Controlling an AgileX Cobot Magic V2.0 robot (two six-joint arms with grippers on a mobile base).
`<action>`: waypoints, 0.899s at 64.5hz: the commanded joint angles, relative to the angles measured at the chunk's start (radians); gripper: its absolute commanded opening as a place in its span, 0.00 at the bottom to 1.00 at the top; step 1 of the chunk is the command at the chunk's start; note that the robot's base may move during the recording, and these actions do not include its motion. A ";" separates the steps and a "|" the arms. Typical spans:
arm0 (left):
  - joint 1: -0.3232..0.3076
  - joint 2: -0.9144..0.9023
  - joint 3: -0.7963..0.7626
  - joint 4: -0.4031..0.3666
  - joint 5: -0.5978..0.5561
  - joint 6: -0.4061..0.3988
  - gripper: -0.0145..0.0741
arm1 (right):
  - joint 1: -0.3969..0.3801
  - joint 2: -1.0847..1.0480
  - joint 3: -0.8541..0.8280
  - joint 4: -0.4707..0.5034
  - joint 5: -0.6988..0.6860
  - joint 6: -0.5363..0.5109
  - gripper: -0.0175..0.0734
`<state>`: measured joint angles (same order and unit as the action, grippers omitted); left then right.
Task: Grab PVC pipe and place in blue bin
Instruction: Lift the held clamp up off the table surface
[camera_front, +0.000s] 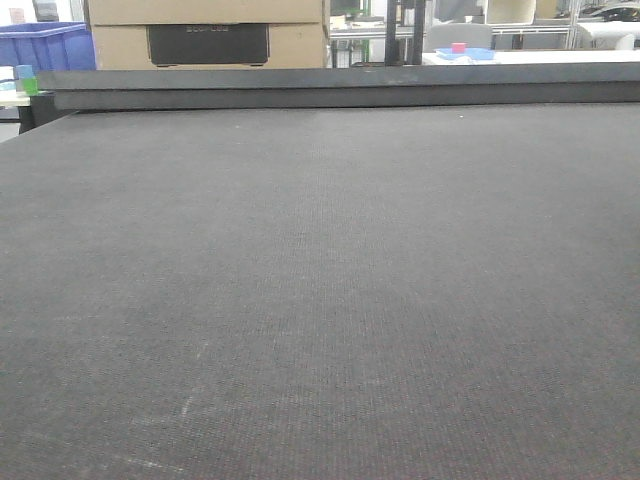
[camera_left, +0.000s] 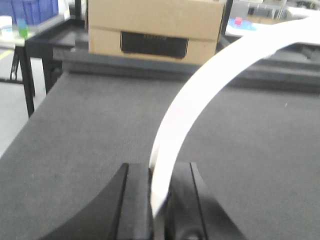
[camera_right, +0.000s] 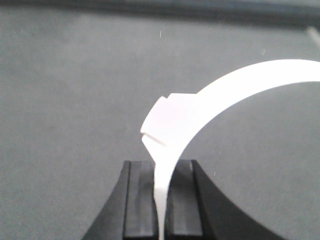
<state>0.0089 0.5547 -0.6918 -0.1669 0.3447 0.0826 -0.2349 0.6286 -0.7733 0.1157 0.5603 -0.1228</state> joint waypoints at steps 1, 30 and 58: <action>-0.007 -0.051 0.000 0.000 -0.049 -0.004 0.04 | -0.001 -0.082 0.010 -0.005 -0.045 -0.008 0.01; -0.007 -0.092 0.000 0.044 -0.088 -0.004 0.04 | -0.001 -0.210 0.010 -0.005 -0.105 -0.008 0.01; -0.007 -0.092 0.000 0.044 -0.100 -0.004 0.04 | -0.001 -0.210 0.010 -0.005 -0.107 -0.008 0.01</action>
<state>0.0089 0.4676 -0.6921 -0.1203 0.2763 0.0826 -0.2349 0.4232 -0.7639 0.1157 0.4864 -0.1256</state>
